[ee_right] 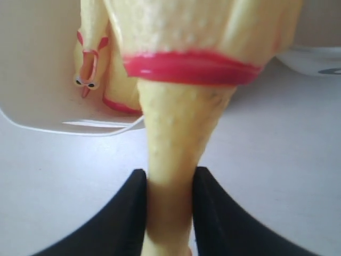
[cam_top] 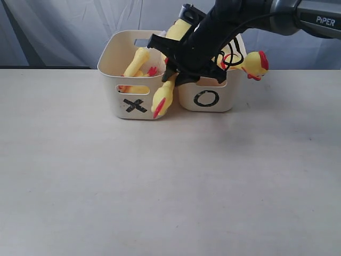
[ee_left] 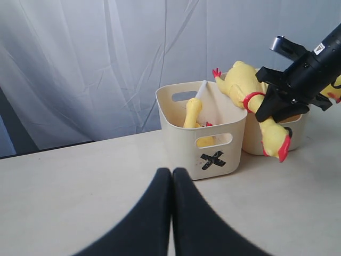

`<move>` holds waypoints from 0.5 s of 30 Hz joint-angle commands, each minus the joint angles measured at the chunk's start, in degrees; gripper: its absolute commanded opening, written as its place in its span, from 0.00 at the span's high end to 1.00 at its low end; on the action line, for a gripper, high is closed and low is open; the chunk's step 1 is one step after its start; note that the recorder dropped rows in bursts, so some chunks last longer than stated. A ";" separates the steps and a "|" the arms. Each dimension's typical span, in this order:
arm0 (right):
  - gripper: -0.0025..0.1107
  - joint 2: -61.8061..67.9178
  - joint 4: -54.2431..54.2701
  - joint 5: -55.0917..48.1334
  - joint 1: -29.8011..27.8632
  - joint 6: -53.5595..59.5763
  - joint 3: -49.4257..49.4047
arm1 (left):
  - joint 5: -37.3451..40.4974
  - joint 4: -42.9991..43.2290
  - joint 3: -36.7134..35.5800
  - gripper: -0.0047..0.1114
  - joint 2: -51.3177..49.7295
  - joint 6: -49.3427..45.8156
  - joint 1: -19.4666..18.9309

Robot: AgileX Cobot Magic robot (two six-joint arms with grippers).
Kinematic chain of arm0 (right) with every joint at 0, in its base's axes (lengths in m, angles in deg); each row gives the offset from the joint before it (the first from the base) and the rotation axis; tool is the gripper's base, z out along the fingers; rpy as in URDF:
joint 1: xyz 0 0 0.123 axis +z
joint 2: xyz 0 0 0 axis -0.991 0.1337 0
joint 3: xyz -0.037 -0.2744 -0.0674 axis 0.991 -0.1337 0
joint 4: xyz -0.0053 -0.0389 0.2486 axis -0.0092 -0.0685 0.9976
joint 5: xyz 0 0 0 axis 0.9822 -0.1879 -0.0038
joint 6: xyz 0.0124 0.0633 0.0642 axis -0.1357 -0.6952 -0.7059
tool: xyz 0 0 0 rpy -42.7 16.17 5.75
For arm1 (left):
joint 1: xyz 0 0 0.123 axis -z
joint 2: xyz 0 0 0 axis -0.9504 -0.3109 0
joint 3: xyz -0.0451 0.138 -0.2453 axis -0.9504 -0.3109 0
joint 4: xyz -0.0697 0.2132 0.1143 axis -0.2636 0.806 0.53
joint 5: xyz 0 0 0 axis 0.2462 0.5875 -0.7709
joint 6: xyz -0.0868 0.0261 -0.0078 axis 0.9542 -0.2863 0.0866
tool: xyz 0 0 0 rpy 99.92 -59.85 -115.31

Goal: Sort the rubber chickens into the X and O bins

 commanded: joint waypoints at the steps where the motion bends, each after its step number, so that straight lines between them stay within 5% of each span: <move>1: 0.86 -0.28 -0.08 0.80 0.07 0.35 0.38 | -0.19 -0.06 -0.21 0.96 0.36 0.00 0.14; 6: 0.99 -0.40 -0.08 0.38 0.07 0.35 0.38 | -0.19 -0.06 -0.21 0.96 0.36 0.00 0.14; 15: 0.99 -3.21 -0.68 0.76 0.07 -0.35 0.38 | -0.19 -0.06 -0.21 0.96 0.36 0.00 0.14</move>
